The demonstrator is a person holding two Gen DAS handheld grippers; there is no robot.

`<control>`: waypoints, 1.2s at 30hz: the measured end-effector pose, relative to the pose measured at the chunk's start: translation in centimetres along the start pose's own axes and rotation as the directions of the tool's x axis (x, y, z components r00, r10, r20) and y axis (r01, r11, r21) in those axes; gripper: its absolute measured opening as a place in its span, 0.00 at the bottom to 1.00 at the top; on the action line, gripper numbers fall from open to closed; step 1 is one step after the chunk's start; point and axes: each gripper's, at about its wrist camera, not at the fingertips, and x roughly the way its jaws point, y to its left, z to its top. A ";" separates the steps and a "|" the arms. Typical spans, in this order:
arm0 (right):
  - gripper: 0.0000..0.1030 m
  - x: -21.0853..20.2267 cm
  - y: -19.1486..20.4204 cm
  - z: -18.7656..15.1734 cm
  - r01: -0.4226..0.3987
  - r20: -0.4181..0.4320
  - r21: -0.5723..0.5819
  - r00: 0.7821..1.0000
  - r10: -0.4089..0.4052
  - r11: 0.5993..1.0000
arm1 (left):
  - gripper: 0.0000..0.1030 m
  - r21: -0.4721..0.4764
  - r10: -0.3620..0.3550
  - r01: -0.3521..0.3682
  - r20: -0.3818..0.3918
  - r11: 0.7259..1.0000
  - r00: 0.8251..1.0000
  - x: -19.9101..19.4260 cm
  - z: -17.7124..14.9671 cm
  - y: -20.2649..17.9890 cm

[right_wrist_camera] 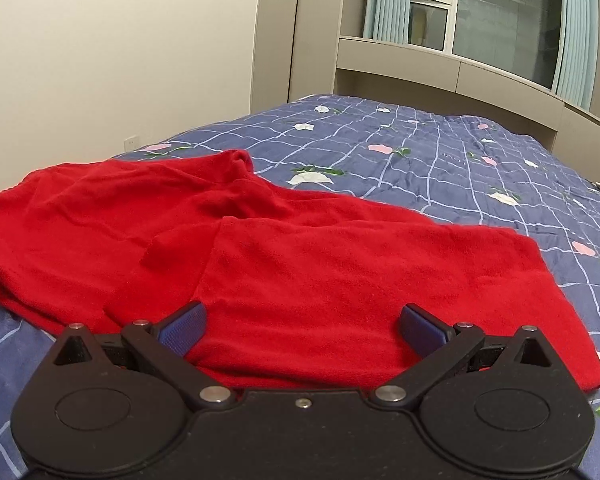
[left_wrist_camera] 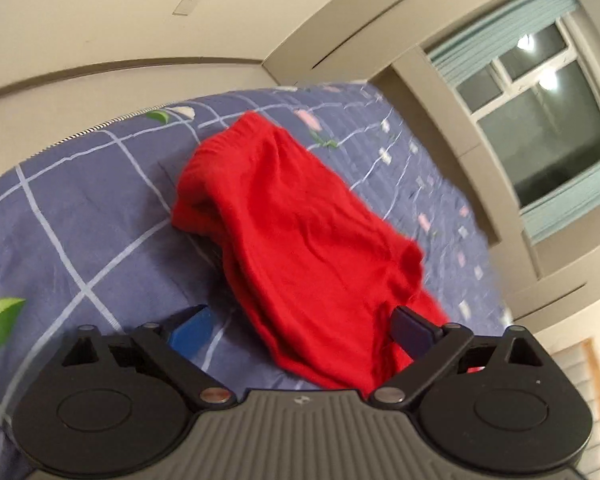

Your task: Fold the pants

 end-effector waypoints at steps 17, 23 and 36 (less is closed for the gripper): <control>1.00 -0.2 0.2 -0.1 0.011 0.011 -0.013 1.000 -0.011 1.000 | 0.47 -0.160 0.040 -0.036 0.023 0.986 0.999 1.7 0.2 1.7; 1.00 -0.2 0.3 -0.2 0.010 0.011 -0.012 1.000 -0.010 1.000 | 0.47 -0.226 0.054 -0.043 0.042 0.973 0.998 2.8 0.4 2.3; 1.00 -1.8 -1.4 0.8 -0.010 0.035 0.029 0.999 0.009 1.000 | 0.05 -0.218 0.061 -0.032 0.127 0.975 0.990 3.4 2.2 -0.5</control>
